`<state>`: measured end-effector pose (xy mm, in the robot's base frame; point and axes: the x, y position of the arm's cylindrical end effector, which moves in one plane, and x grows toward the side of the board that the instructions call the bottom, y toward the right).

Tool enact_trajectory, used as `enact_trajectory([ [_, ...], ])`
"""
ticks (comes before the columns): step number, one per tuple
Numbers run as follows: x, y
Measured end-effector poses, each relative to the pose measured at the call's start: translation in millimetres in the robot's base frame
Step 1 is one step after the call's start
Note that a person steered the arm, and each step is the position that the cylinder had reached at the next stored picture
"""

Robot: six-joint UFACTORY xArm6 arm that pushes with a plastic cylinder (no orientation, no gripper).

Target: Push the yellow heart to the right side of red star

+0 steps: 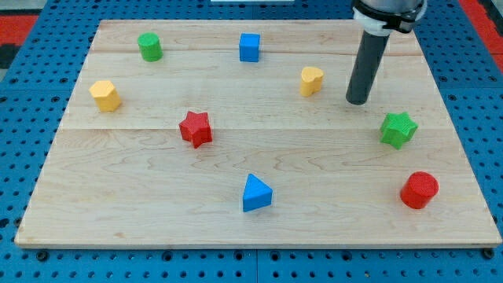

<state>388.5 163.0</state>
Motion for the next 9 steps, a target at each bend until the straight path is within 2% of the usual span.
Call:
enact_trajectory([
  [1, -31, 11],
  [2, -76, -27],
  [3, -74, -97],
  [5, -35, 0],
  [6, -21, 6],
  [7, -27, -57],
  [9, -1, -65],
])
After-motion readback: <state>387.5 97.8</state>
